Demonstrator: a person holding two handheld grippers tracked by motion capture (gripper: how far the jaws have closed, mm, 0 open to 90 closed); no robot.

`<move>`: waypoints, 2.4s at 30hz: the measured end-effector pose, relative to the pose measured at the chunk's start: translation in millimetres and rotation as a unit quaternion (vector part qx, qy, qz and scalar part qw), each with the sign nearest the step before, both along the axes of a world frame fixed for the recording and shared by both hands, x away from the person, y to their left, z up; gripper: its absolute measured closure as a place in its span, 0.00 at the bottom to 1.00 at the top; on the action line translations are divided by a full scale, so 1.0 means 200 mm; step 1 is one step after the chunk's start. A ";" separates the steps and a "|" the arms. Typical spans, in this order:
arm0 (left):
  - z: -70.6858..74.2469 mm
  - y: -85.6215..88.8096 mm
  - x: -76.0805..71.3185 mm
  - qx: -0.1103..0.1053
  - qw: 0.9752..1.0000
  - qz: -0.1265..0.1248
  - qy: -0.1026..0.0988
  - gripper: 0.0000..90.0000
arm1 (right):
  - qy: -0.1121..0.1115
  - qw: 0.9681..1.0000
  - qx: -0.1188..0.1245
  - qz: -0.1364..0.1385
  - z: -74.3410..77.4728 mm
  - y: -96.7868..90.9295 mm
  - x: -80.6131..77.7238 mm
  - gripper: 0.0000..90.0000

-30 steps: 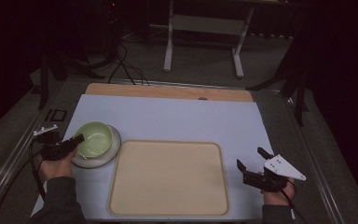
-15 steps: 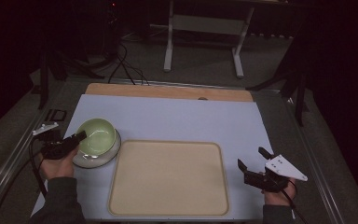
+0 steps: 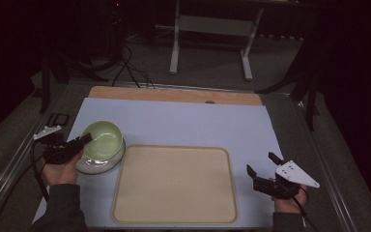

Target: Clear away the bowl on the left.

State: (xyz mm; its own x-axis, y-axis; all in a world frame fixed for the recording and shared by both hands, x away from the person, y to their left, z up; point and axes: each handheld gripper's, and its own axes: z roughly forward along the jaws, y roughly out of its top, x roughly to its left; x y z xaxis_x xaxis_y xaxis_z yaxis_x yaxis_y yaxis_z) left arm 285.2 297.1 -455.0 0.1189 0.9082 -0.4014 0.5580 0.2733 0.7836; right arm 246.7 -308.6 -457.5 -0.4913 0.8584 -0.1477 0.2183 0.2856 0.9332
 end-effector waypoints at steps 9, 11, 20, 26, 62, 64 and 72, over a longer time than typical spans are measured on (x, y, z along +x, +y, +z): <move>0.03 -0.04 -0.01 0.003 1.000 -0.015 -0.008 0.90 | -0.001 1.000 0.000 0.000 0.00 0.00 0.00 0.15; 0.03 -0.05 -0.01 0.004 1.000 -0.017 -0.009 0.90 | -0.001 1.000 0.000 0.000 0.00 0.00 0.00 0.15; 0.05 -0.09 -0.01 0.003 0.999 -0.031 -0.009 0.90 | -0.001 1.000 0.001 0.000 0.00 0.00 0.00 0.15; 0.05 -0.12 0.00 0.006 0.999 -0.042 -0.010 0.90 | -0.001 1.000 0.002 0.000 0.00 0.00 0.00 0.15; 0.07 -0.28 0.00 0.012 0.996 -0.087 -0.010 0.90 | -0.005 1.000 0.001 0.001 0.00 -0.01 0.00 0.15; 0.07 -0.28 0.00 0.013 0.996 -0.088 -0.009 0.90 | -0.005 1.000 0.001 0.001 0.00 -0.01 0.00 0.15; 0.06 -0.31 0.00 0.014 0.995 -0.095 -0.006 0.90 | -0.004 1.000 0.000 0.001 0.00 -0.01 0.00 0.15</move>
State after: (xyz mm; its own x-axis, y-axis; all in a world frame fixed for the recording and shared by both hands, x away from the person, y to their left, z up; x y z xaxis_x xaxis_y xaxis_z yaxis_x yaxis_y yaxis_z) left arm 286.1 234.3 -442.5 0.2951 0.8791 -0.3744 0.5880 0.1418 0.7964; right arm 246.0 -309.6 -456.5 -0.4924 0.8571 -0.1517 0.2095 0.2858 0.9351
